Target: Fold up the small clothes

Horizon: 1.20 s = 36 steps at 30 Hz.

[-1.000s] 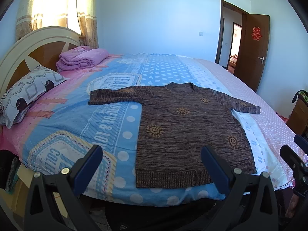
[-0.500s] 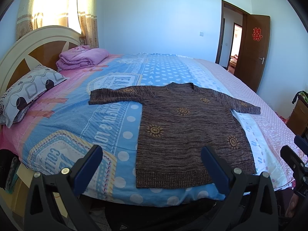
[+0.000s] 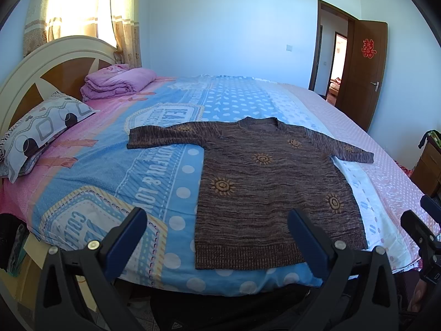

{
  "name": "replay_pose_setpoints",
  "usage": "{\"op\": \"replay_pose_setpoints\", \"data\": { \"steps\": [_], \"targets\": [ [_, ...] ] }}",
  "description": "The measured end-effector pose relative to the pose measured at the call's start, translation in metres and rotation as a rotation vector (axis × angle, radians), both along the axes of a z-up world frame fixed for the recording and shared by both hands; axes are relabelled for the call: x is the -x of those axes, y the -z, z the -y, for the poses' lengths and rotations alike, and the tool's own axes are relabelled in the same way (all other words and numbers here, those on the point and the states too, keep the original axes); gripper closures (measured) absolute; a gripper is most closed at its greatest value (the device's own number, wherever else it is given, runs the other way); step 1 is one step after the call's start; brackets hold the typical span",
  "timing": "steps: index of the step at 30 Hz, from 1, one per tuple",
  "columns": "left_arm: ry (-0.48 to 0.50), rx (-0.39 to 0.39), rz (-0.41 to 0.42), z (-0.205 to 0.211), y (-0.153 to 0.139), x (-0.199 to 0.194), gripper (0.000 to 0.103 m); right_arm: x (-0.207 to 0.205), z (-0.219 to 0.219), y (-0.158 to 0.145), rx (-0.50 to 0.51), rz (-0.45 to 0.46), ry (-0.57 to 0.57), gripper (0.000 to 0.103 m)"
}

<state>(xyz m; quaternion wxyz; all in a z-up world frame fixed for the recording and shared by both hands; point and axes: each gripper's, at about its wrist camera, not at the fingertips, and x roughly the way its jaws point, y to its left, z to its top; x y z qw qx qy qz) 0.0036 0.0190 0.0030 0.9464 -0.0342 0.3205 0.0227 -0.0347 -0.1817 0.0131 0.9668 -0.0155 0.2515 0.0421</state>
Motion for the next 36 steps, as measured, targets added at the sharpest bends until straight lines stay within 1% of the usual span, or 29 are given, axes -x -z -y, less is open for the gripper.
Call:
{"op": "replay_pose_setpoints", "data": {
  "steps": [25, 36],
  "targets": [
    [-0.004, 0.004, -0.005, -0.0022, 0.003, 0.0, 0.0, -0.0037, -0.0014, 0.0009, -0.008, -0.021, -0.011, 0.001],
    [-0.002, 0.005, -0.022, -0.0024, 0.0077, -0.0037, 0.0, -0.0038, -0.0028, 0.0031, -0.009, -0.028, -0.019, 0.001]
  ]
}}
